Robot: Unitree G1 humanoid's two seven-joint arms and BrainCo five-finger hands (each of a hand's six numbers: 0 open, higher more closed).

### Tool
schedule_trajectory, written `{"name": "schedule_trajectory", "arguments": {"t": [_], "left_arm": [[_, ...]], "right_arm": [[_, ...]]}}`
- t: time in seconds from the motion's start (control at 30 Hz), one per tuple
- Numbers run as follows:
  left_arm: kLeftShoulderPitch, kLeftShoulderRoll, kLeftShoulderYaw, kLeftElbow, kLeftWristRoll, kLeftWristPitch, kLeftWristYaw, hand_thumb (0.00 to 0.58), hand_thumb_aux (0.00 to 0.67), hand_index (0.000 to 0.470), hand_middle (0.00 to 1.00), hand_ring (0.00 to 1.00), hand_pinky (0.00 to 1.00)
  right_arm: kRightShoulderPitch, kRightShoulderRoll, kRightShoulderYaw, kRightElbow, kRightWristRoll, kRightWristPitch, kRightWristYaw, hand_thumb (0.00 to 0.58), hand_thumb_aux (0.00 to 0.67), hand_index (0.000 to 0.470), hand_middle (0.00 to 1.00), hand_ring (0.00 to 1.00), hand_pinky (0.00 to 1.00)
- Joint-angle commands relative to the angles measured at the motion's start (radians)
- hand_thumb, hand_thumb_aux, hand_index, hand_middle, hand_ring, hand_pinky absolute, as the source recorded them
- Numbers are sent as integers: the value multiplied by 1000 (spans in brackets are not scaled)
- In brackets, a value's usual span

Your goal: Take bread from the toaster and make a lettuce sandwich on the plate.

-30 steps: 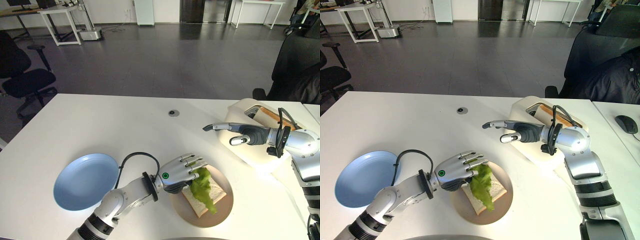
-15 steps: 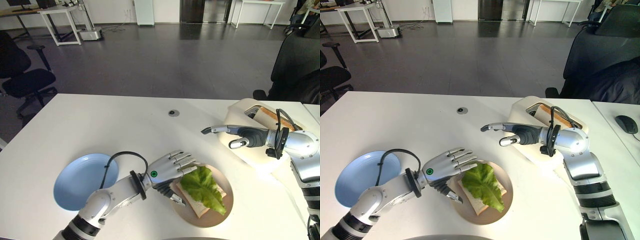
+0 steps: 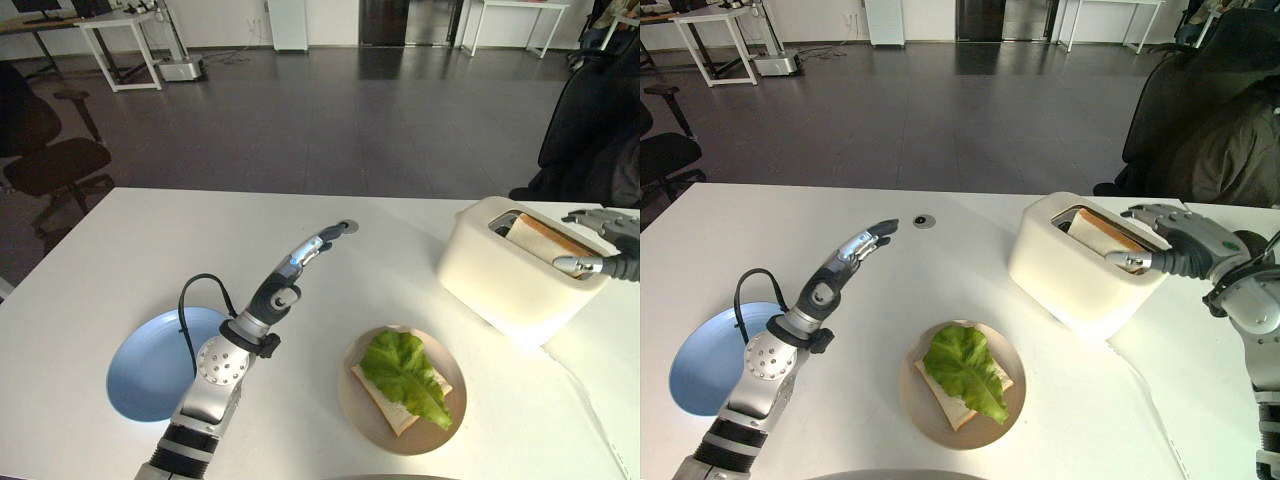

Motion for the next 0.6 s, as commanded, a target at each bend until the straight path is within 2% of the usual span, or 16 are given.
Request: {"name": "schedule_trajectory", "arguments": {"t": [0.03,0.07,0.1,0.3,0.47,0.6], "left_arm": [[-1,-14,28,1,-19,18,-47,0,0,0,0,0,0],[1,-17,30,-2,-17,20,-55,0,0,0,0,0,0],[3,-21,32,-3,-11,21,-62,0,0,0,0,0,0],[13,-40,52,5,23,16,-92,0,0,0,0,0,0],[15,-45,68,17,44,12,-104,0,0,0,0,0,0],[13,-47,88,25,47,12,-111,0,0,0,0,0,0]], "right_arm": [[-21,-19,64,39,-22,11,-11,558,539,378,0,0,0],[-20,-18,72,35,-13,10,-13,577,625,439,0,0,0],[-20,-17,79,31,-6,9,-15,580,670,470,0,0,0],[-65,9,71,-8,78,3,-49,580,670,470,0,0,0],[-98,36,-10,-30,212,113,-35,580,670,470,0,0,0],[-122,13,-92,-25,341,175,7,580,670,470,0,0,0]]}}
